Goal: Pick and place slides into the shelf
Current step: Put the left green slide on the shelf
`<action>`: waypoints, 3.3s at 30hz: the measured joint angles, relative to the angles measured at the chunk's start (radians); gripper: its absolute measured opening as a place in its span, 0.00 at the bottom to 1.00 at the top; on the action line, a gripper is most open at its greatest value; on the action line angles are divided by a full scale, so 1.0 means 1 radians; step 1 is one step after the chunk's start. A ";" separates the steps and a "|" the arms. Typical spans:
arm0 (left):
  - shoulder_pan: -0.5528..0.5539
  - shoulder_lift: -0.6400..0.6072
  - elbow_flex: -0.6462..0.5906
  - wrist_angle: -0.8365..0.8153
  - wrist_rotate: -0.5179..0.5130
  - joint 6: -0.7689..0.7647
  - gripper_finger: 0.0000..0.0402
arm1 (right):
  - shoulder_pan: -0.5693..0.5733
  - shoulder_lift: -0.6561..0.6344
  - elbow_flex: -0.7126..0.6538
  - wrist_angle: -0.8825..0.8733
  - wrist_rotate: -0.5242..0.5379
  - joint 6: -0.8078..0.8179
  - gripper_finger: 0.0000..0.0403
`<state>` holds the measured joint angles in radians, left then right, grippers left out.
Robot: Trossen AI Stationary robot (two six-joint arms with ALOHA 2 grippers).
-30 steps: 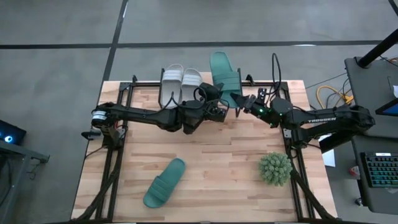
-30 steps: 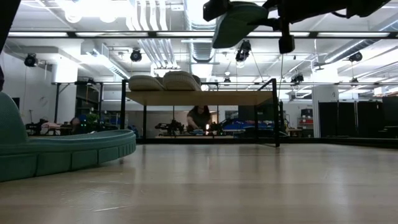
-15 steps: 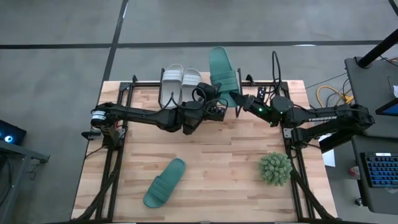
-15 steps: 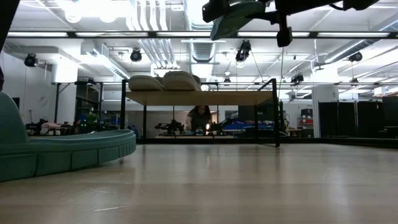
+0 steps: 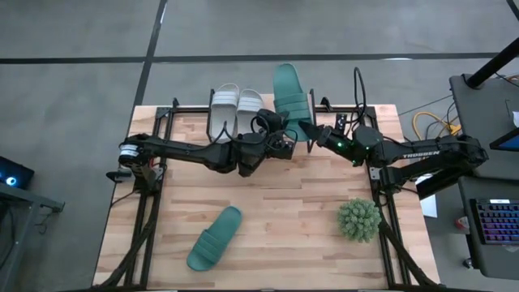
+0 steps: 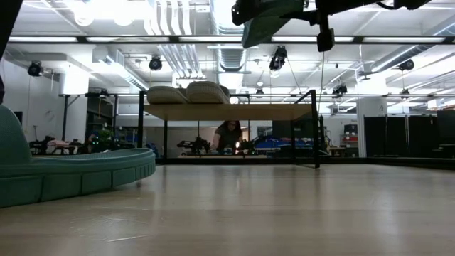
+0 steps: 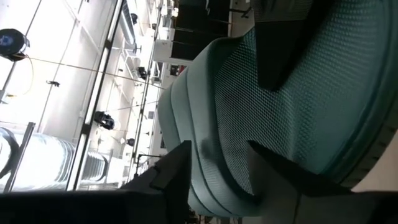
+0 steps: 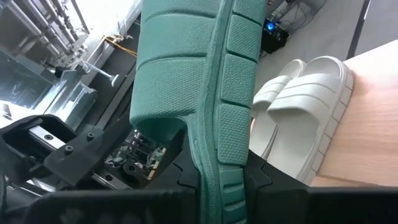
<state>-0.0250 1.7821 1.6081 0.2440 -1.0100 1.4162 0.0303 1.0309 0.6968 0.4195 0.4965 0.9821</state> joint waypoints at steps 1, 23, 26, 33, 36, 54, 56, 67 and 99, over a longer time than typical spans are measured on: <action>0.000 0.000 0.000 0.000 0.000 0.000 0.31 | 0.000 0.000 0.000 0.001 0.000 -0.004 0.09; 0.000 0.000 0.000 0.018 -0.002 -0.047 0.00 | 0.019 -0.001 0.001 0.000 -0.004 -0.021 0.09; 0.000 0.000 0.000 0.018 -0.002 -0.042 0.00 | 0.019 -0.001 0.000 0.010 -0.004 -0.018 0.10; 0.002 0.000 0.002 0.021 -0.009 -0.034 0.00 | 0.025 0.000 -0.002 0.005 -0.059 -0.007 0.25; 0.004 0.000 0.002 0.021 -0.011 -0.035 0.00 | 0.025 0.000 -0.002 0.010 -0.059 0.000 0.30; 0.007 0.000 0.002 0.044 -0.041 0.005 0.00 | 0.024 -0.009 -0.002 0.016 -0.040 -0.017 0.37; 0.007 0.000 0.002 0.048 -0.051 0.005 0.00 | 0.024 -0.014 -0.002 0.015 -0.048 -0.020 0.37; 0.012 -0.001 0.002 0.103 -0.112 0.062 0.00 | 0.025 -0.065 -0.002 -0.004 -0.078 -0.043 0.37; 0.002 -0.002 -0.060 -0.018 -0.089 -0.394 0.00 | 0.024 -0.200 -0.002 -0.112 -0.096 -0.180 0.37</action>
<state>-0.0227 1.7805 1.5480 0.2263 -1.0992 1.0219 0.0544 0.8314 0.6952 0.3080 0.4009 0.8024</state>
